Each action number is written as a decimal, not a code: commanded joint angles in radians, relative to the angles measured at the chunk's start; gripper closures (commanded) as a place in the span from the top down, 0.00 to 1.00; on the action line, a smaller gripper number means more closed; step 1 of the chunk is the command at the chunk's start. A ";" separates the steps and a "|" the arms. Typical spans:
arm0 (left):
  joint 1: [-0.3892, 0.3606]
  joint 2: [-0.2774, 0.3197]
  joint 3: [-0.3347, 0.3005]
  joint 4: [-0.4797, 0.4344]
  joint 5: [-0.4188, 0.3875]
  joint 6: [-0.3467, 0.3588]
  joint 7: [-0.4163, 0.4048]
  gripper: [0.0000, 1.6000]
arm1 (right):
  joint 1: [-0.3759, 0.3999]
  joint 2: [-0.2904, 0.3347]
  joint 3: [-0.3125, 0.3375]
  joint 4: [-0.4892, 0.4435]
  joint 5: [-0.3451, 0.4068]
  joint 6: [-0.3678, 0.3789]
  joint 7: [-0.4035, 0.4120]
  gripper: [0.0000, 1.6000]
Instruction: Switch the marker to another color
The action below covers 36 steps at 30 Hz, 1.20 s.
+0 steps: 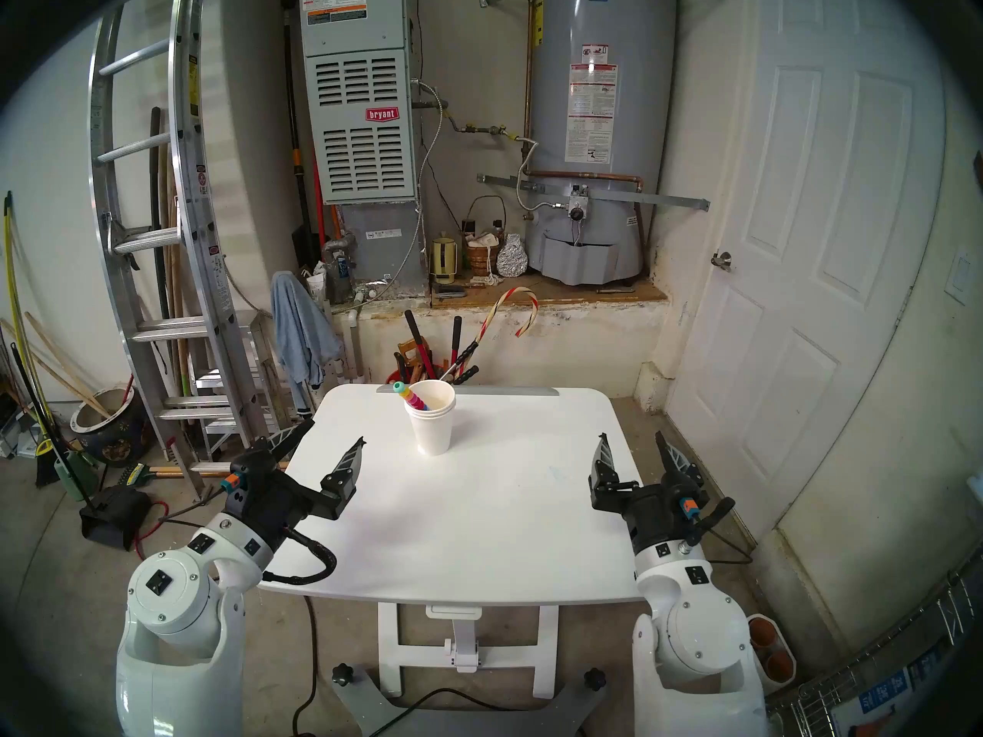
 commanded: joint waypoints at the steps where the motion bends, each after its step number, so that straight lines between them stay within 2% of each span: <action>1: -0.056 0.065 -0.024 0.059 -0.051 -0.095 -0.080 1.00 | -0.009 0.016 0.000 0.006 0.028 -0.042 0.039 1.00; 4: -0.079 0.073 -0.022 0.092 -0.052 -0.116 -0.093 1.00 | -0.010 0.019 0.001 0.017 0.030 -0.049 0.047 1.00; 6: -0.114 0.076 -0.022 0.153 -0.080 -0.167 -0.120 1.00 | -0.011 0.021 0.001 0.030 0.033 -0.059 0.056 1.00; 12: -0.166 0.085 -0.010 0.230 -0.118 -0.244 -0.174 1.00 | -0.008 0.024 0.000 0.053 0.033 -0.074 0.066 1.00; 20: -0.240 0.085 0.029 0.307 -0.121 -0.294 -0.202 1.00 | 0.000 0.025 -0.007 0.069 0.032 -0.085 0.074 1.00; 24: -0.304 0.081 0.067 0.361 -0.089 -0.317 -0.195 1.00 | 0.005 0.026 -0.011 0.074 0.031 -0.090 0.077 1.00; 26: -0.299 0.084 0.077 0.359 -0.088 -0.317 -0.180 1.00 | 0.005 0.027 -0.011 0.074 0.031 -0.090 0.077 1.00; 28: -0.338 0.079 0.083 0.396 -0.071 -0.330 -0.185 1.00 | 0.007 0.027 -0.010 0.078 0.030 -0.091 0.077 1.00; 36: -0.402 0.061 0.110 0.465 -0.034 -0.360 -0.146 1.00 | 0.011 0.030 -0.005 0.090 0.031 -0.095 0.078 1.00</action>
